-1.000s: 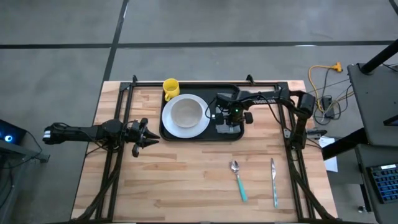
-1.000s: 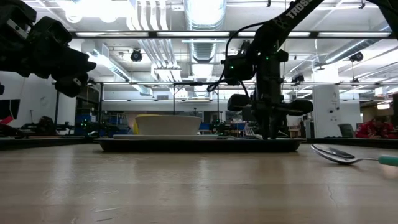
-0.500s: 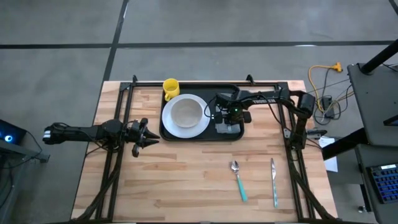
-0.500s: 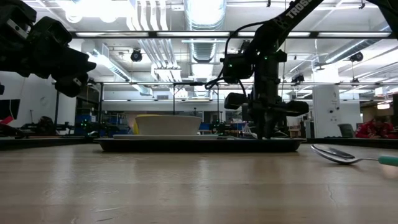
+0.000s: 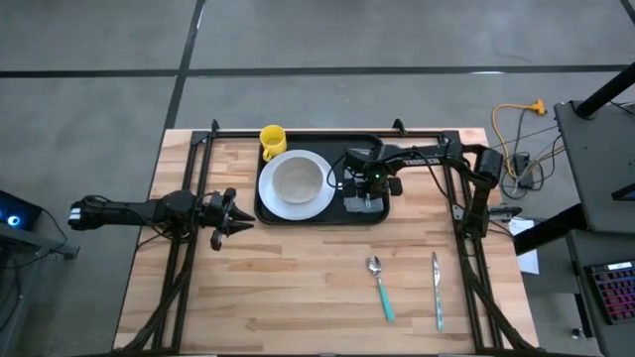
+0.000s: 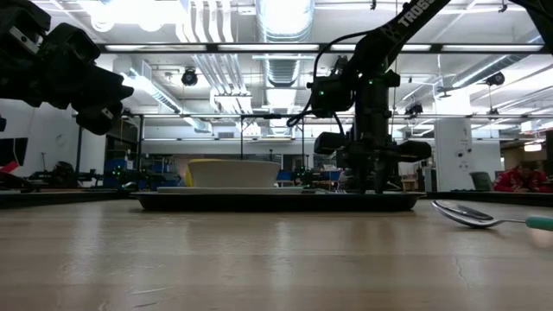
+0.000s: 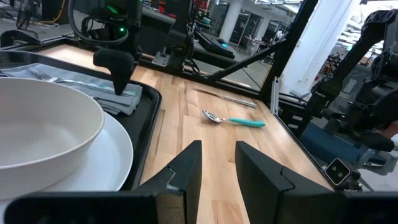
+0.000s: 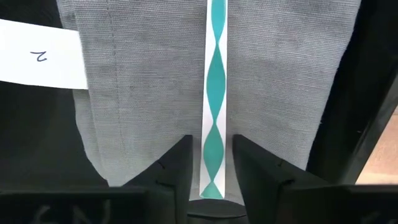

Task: Set up tray
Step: Put the white patterned spoon on top of the gray napkin to the left of the blue fork on the black serving tray

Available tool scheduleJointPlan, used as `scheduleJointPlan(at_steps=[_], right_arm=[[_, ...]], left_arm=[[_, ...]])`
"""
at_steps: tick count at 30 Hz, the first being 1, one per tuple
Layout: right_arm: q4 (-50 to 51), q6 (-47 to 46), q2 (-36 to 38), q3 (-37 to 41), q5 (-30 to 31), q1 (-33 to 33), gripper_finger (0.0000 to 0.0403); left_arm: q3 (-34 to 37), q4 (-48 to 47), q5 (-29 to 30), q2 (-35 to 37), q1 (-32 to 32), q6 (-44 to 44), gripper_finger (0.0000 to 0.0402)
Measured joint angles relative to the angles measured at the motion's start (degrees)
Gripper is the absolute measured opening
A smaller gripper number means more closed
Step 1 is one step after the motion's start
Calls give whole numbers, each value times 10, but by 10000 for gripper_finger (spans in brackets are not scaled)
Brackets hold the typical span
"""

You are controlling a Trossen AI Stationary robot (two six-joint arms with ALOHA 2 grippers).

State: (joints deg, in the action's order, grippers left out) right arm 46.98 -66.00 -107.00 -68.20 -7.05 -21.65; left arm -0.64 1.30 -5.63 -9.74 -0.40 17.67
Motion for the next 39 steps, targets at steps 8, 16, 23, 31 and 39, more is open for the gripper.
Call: scheduleJointPlan(at_steps=[8,16,23,31,39], right_arm=[[3,4,5,0,-20,0,137],[12,6,37,-16,-20,9,142],[12,6,71,-19,-20,30,132],[5,2,89,-19,-21,48,124],[0,-46,90,-19,-30,49,125]], left_arm=[[0,0,0,0,0,0,82],[0,0,0,0,0,0,82],[0,0,0,0,0,0,82],[0,0,0,0,0,0,82],[0,0,0,0,0,0,82]])
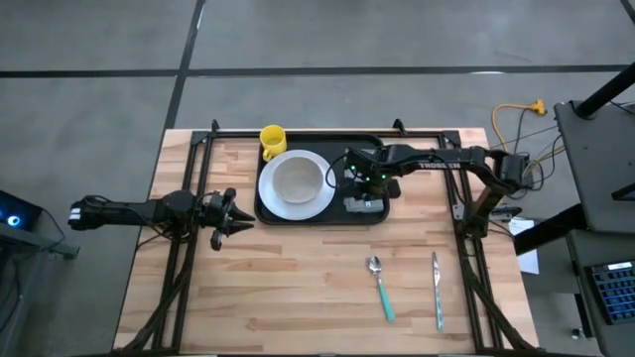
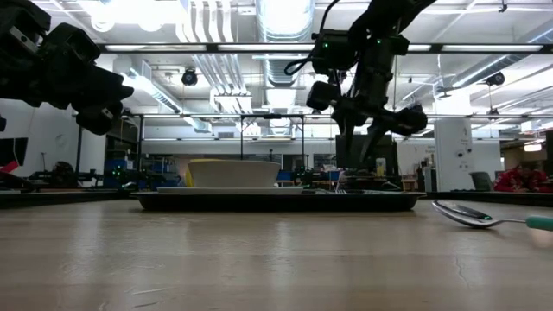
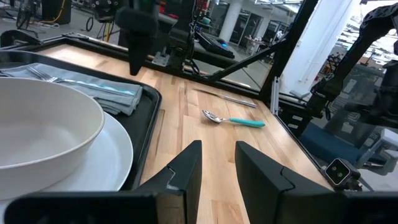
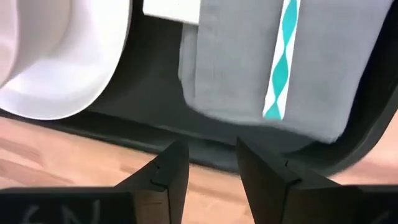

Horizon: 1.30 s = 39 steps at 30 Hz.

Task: Set up tray
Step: Put the white patterned spoon on top of the gray napkin to the left of the blue fork on the black serving tray

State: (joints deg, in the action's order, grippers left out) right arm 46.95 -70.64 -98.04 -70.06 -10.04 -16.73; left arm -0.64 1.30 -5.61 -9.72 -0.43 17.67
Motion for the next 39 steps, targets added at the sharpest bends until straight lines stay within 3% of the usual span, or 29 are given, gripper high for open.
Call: scheduleJointPlan(at_steps=[9,21,32,39], right_arm=[[-1,-79,1,0,-20,67,134],[-12,-162,1,0,-21,243,122],[-14,-315,1,0,-20,384,129],[-15,-310,1,0,-20,430,134]], left_arm=[[0,0,0,0,0,0,82],[0,0,0,0,0,0,82],[0,0,0,0,0,0,82],[0,0,0,0,0,0,82]])
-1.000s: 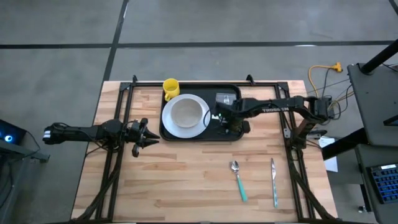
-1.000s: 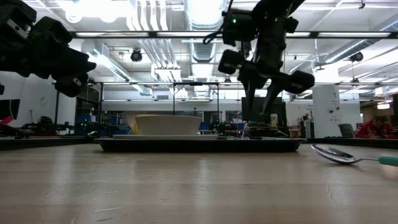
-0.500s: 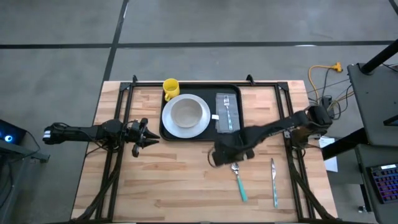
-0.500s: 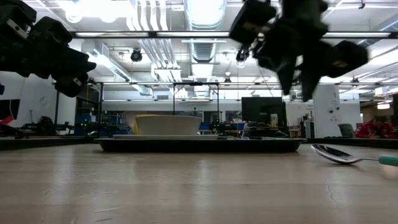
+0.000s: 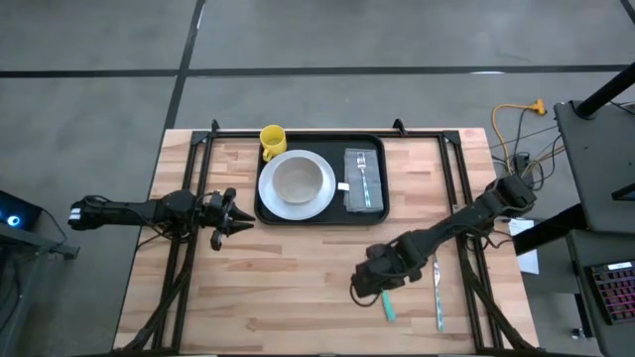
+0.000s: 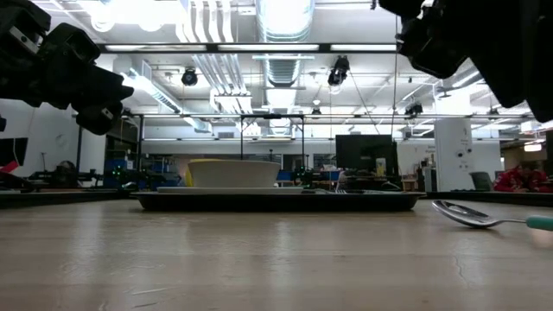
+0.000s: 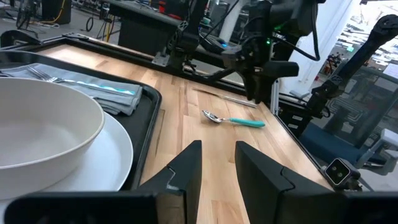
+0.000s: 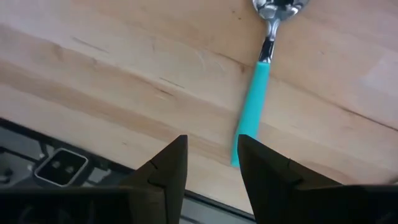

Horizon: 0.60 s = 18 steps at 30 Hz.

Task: Set up tray
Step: Put the white patterned spoon on top of the gray napkin to the left of the blue fork on the black serving tray

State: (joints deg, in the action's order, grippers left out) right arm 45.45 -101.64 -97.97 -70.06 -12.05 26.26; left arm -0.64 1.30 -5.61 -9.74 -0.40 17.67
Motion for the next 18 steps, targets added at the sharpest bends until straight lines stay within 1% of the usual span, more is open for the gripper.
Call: scheduleJointPlan(at_steps=[11,13,18], right_arm=[[-2,68,0,0,6,6,120],[-2,74,0,0,17,6,121],[-4,94,0,0,22,6,125]], left_arm=[[0,0,0,0,0,0,82],[0,0,0,0,0,0,82],[0,0,0,0,0,0,82]])
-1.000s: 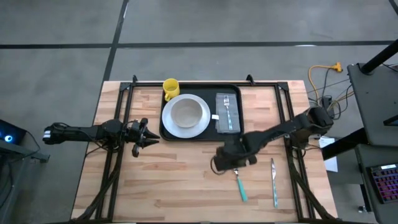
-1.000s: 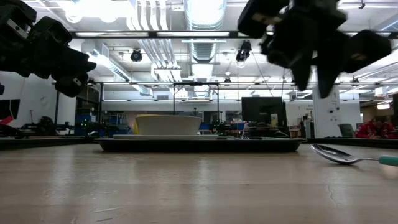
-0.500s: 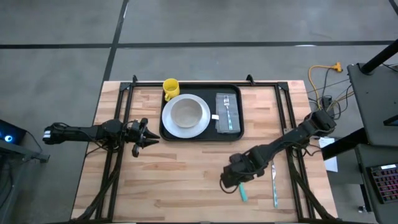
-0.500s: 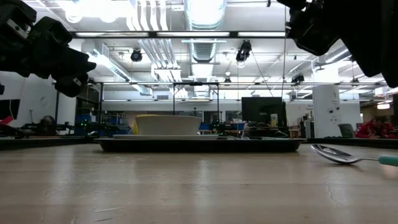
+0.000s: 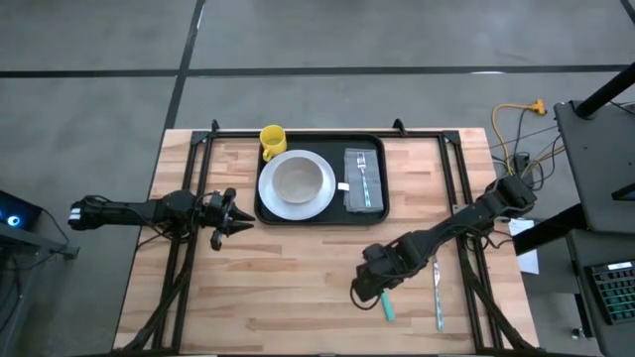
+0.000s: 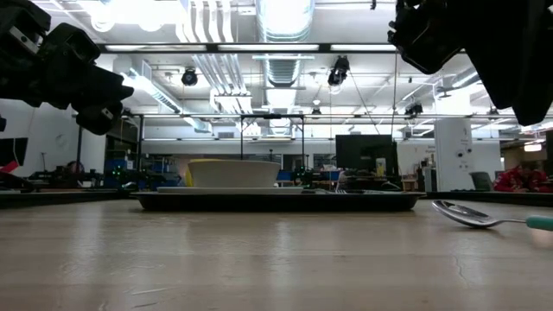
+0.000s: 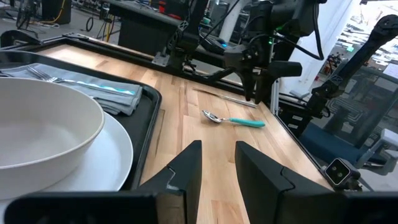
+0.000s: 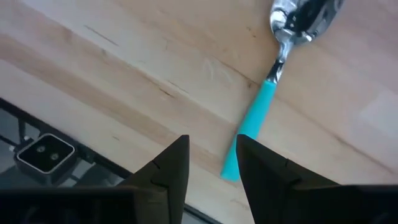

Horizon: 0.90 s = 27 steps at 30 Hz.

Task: Set up tray
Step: Put the white patterned spoon on top of the gray napkin to the left of the blue fork on the black serving tray

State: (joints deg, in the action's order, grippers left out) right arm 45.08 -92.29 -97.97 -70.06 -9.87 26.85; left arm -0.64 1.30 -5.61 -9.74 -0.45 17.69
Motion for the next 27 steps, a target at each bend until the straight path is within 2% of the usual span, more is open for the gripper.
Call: scheduleJointPlan(at_steps=[6,12,18,27], right_arm=[[-1,30,0,0,48,2,129],[0,-17,-4,10,57,2,125],[1,-54,-4,55,55,2,125],[-102,-64,-4,105,48,6,142]], left_arm=[[0,0,0,0,0,0,82],[0,0,0,0,0,0,82],[0,0,0,0,0,0,82],[0,0,0,0,1,0,82]])
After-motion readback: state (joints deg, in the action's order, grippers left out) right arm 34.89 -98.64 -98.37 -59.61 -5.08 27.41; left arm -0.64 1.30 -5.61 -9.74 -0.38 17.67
